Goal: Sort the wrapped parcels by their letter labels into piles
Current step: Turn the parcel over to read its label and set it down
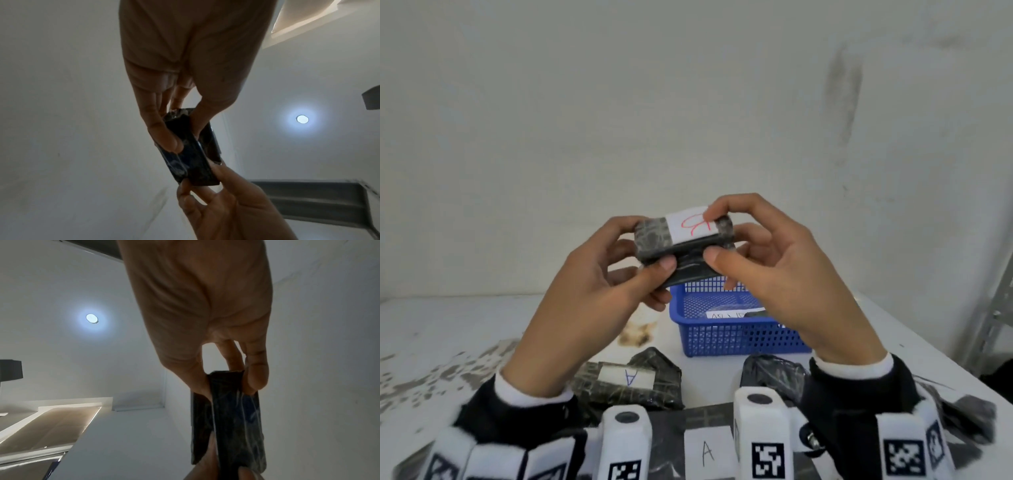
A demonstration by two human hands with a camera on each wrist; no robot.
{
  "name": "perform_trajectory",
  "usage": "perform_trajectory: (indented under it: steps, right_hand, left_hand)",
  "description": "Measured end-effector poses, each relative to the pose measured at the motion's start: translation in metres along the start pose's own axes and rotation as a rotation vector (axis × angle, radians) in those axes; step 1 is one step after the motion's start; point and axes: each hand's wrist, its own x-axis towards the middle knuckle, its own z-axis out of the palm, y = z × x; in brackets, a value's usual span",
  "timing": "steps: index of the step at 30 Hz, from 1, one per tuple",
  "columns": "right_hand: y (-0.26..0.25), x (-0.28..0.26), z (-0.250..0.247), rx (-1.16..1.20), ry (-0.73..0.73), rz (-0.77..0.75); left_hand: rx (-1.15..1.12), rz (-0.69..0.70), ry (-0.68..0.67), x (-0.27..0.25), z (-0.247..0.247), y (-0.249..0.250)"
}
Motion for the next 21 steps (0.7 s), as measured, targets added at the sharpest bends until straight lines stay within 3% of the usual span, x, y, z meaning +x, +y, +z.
perform_trajectory:
  steps: [11, 21]
  right_hand:
    - [-0.006, -0.007, 0.006, -0.068, -0.021, -0.016]
    - [-0.008, -0.007, 0.004, 0.035, -0.022, -0.007]
  left_hand:
    - [0.017, 0.039, 0.006, -0.006, -0.008, 0.01]
    - [0.015, -0.034, -0.121, -0.009, -0.011, 0.011]
